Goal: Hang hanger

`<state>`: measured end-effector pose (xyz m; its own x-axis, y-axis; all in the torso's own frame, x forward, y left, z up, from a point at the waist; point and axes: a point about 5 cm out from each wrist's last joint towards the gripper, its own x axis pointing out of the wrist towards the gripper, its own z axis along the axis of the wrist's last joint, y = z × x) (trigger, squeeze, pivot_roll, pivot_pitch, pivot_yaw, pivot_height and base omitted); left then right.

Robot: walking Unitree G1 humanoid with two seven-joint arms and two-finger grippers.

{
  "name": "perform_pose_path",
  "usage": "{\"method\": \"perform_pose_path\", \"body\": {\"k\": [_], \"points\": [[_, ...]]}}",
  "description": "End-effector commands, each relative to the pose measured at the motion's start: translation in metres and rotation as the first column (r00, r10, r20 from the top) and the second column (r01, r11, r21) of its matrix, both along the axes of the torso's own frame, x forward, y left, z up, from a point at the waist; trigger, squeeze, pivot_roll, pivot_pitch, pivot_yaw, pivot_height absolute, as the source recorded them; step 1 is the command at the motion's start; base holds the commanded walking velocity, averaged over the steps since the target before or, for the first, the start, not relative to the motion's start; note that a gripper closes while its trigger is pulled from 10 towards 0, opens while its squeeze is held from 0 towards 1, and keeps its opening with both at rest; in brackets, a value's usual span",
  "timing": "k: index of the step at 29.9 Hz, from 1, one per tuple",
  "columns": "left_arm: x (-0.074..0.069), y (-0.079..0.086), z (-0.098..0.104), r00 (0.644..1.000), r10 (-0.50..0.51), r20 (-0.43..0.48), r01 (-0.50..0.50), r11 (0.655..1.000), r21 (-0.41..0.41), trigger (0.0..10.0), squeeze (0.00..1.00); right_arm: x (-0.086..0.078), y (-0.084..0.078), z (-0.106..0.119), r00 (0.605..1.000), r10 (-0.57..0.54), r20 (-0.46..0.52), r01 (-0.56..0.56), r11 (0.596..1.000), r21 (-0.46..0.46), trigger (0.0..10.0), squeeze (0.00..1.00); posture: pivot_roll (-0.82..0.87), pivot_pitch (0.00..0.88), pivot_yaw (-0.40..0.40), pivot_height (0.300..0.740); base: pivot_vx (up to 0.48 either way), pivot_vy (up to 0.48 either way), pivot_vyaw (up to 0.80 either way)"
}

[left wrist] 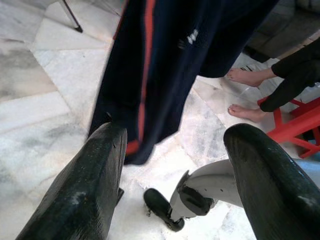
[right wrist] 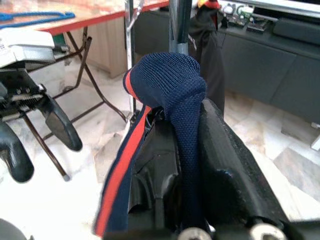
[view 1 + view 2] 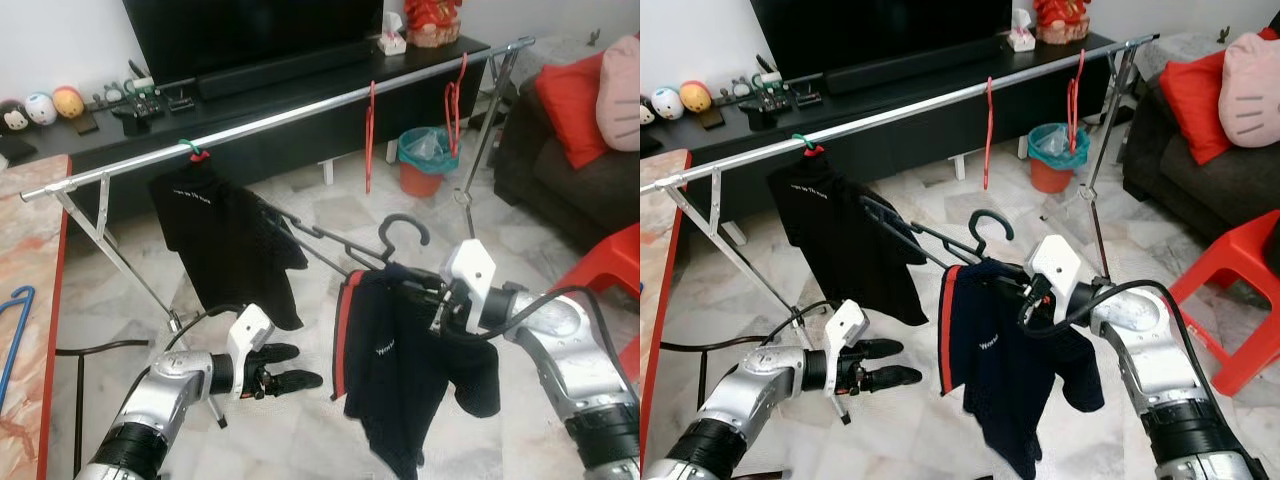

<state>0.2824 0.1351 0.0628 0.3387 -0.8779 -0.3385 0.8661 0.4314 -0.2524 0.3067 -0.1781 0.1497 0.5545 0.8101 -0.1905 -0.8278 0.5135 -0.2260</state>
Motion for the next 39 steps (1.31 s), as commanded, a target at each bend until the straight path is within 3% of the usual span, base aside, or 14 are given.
{"method": "perform_pose_path", "body": {"k": [1, 4, 13, 31, 34, 39], "points": [[0.008, 0.0, 0.004, 0.998, 0.038, 0.056, -0.041, 0.998, 0.037, 10.0, 0.0, 0.003, 0.009, 0.012, 0.998, 0.033, 0.049, -0.034, 0.999, 0.015, 10.0, 0.0, -0.05, 0.029, 0.074, 0.74, 0.0, 0.0, 0.0], [0.018, -0.004, 0.005, 0.988, 0.123, 0.095, -0.128, 0.991, 0.041, 10.0, 0.0, -0.001, 0.014, 0.012, 0.996, 0.077, 0.045, -0.078, 0.997, 0.021, 10.0, 0.0, -0.05, 0.029, 0.075, 0.74, 0.0, 0.0, 0.0], [0.022, -0.008, 0.002, 0.978, 0.18, 0.106, -0.187, 0.981, 0.057, 10.0, 0.0, -0.006, 0.014, 0.011, 0.995, 0.099, 0.03, -0.1, 0.995, 0.027, 10.0, 0.0, -0.06, 0.031, 0.071, 0.74, 0.0, 0.0, 0.0], [0.019, -0.014, -0.004, 0.988, 0.125, 0.087, -0.131, 0.99, 0.061, 10.0, 0.0, -0.003, 0.02, 0.019, 0.993, 0.108, 0.044, -0.11, 0.993, 0.035, 10.0, 0.0, -0.06, 0.038, 0.068, 0.74, 0.0, 0.0, 0.0], [0.011, -0.016, -0.009, 0.998, 0.049, 0.049, -0.053, 0.995, 0.079, 10.0, 0.0, 0.001, 0.023, 0.024, 0.993, 0.106, 0.06, -0.109, 0.993, 0.047, 10.0, 0.0, -0.06, 0.039, 0.067, 0.74, 0.0, 0.0, 0.0], [0.009, -0.015, -0.016, 0.998, 0.043, 0.043, -0.048, 0.99, 0.135, 10.0, 0.0, 0.004, 0.028, 0.034, 0.99, 0.105, 0.091, -0.112, 0.99, 0.081, 10.0, 0.0, -0.07, 0.04, 0.067, 0.74, 0.0, 0.0, 0.0]]}}
